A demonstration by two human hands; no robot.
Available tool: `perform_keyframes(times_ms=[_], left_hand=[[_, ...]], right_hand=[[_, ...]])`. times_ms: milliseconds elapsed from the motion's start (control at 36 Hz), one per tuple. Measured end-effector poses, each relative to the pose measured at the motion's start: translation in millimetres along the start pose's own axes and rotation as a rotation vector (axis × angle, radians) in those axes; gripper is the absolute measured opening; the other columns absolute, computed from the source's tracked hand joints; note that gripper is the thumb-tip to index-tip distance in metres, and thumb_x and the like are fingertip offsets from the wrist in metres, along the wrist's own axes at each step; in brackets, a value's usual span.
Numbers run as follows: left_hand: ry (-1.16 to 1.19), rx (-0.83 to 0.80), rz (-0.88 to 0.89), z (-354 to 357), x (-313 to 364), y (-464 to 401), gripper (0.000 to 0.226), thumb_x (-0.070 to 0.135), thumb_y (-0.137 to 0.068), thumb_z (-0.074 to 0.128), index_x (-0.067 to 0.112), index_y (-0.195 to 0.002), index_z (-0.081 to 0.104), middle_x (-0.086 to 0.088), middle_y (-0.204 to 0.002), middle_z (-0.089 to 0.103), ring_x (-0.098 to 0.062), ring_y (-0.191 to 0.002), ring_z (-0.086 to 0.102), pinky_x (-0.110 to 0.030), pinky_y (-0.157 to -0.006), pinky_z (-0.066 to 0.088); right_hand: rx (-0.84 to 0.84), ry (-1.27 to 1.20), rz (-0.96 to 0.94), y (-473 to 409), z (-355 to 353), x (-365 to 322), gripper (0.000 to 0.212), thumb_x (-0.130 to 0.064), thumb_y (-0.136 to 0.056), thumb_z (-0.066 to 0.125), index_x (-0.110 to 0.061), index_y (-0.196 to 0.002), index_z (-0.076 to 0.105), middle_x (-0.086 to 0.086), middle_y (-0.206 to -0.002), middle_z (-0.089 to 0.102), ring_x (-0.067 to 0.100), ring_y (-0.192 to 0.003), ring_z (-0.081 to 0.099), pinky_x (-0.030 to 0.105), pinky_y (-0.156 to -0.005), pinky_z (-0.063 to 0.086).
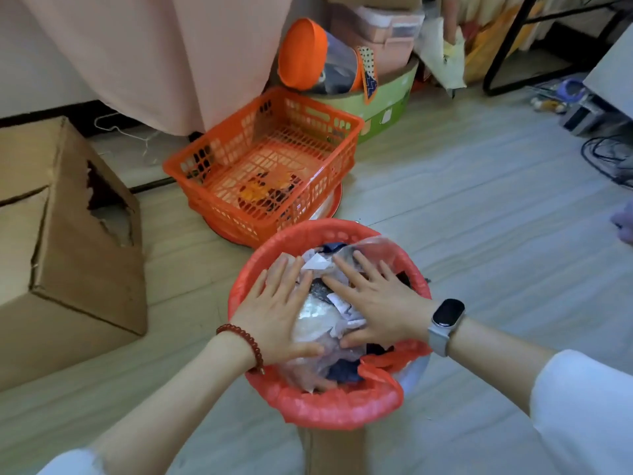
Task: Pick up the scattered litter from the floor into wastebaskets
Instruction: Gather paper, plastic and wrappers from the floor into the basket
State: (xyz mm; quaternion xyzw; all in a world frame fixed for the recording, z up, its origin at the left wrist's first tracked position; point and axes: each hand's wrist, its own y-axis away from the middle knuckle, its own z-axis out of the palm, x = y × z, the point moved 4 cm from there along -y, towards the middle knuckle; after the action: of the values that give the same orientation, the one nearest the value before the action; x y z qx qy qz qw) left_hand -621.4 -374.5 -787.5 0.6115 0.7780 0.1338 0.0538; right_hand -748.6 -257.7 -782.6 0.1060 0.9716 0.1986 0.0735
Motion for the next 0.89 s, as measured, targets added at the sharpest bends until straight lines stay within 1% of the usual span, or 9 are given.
perform_keyframes(times_ms=[83,194,361,500,583,722,806,861,889], left_hand=[[-0.076,-0.128,-0.014,18,2,-6,0.13,0.093,-0.046,-0.004,0.009,-0.144,-0.019,-0.009,-0.139,-0.042,-0.028,-0.135,-0.034,-0.046,-0.115,-0.009],[-0.092,-0.304,-0.066,32,7,-19,0.117,0.085,-0.068,0.026,0.007,-0.144,-0.016,-0.012,-0.149,-0.032,-0.027,-0.137,-0.03,-0.047,-0.114,-0.009],[-0.174,-0.428,-0.116,56,5,-37,0.12,0.085,-0.069,0.032,0.006,-0.143,-0.019,-0.015,-0.15,-0.028,-0.03,-0.139,-0.025,-0.048,-0.114,-0.006],[-0.181,-0.443,-0.139,59,6,-40,0.117,0.082,-0.072,0.037,0.007,-0.143,-0.019,-0.016,-0.151,-0.026,-0.031,-0.14,-0.022,-0.047,-0.114,-0.006],[-0.106,-0.419,-0.09,48,4,-35,0.122,0.084,-0.067,0.039,0.008,-0.144,-0.017,-0.015,-0.152,-0.023,-0.031,-0.141,-0.019,-0.048,-0.115,-0.005],[0.055,-0.371,0.02,9,-3,-31,0.12,0.078,-0.062,0.056,0.012,-0.147,0.002,-0.014,-0.154,-0.016,-0.032,-0.142,-0.011,-0.043,-0.116,0.0],[0.163,-0.311,0.081,-24,-5,-34,0.094,0.061,-0.067,0.067,0.014,-0.141,0.032,-0.01,-0.156,-0.006,-0.028,-0.143,-0.002,-0.037,-0.117,0.01],[0.191,-0.186,0.101,-45,-5,-35,0.066,0.05,-0.077,0.064,0.022,-0.134,0.044,-0.006,-0.154,0.013,-0.024,-0.142,0.012,-0.037,-0.116,0.017],[0.174,-0.083,0.092,-52,-5,-35,0.055,0.047,-0.082,0.059,0.024,-0.131,0.047,-0.005,-0.152,0.02,-0.023,-0.141,0.015,-0.039,-0.115,0.017]], right_hand=[[-0.128,-0.04,0.007,-9,29,-8,0.102,-0.07,-0.078,0.047,-0.029,-0.144,-0.019,0.0,-0.153,-0.026,0.035,-0.14,-0.021,0.06,-0.111,-0.001],[-0.23,-0.022,0.04,-27,55,-10,0.103,-0.07,-0.078,0.046,-0.026,-0.144,-0.021,0.002,-0.154,-0.024,0.04,-0.14,-0.02,0.062,-0.11,0.0],[-0.271,-0.048,0.086,-43,77,-9,0.101,-0.07,-0.079,0.043,-0.028,-0.143,-0.023,0.0,-0.152,-0.029,0.04,-0.14,-0.016,0.058,-0.112,-0.002],[-0.272,-0.088,0.113,-43,77,-10,0.1,-0.068,-0.08,0.047,-0.029,-0.144,-0.018,0.0,-0.154,-0.022,0.038,-0.142,-0.012,0.056,-0.113,0.0],[-0.281,-0.254,0.129,-32,58,-10,0.106,-0.061,-0.075,0.061,-0.033,-0.146,-0.012,-0.003,-0.156,-0.017,0.033,-0.143,-0.012,0.053,-0.114,0.001],[-0.297,-0.343,0.128,7,8,-13,0.107,-0.054,-0.072,0.068,-0.034,-0.147,-0.005,-0.002,-0.157,-0.012,0.021,-0.143,-0.017,0.044,-0.117,-0.006],[-0.162,-0.403,0.11,23,-28,-11,0.084,-0.048,-0.08,0.063,-0.03,-0.147,0.015,-0.002,-0.157,0.012,0.015,-0.144,0.006,0.033,-0.117,0.005],[0.105,-0.402,0.154,31,-51,-1,0.061,-0.039,-0.088,0.056,-0.027,-0.142,0.031,-0.003,-0.15,0.032,0.014,-0.139,0.024,0.025,-0.112,0.02],[0.199,-0.352,0.231,34,-54,8,0.057,-0.038,-0.091,0.05,-0.026,-0.142,0.031,-0.004,-0.148,0.034,0.017,-0.137,0.026,0.029,-0.111,0.025]])
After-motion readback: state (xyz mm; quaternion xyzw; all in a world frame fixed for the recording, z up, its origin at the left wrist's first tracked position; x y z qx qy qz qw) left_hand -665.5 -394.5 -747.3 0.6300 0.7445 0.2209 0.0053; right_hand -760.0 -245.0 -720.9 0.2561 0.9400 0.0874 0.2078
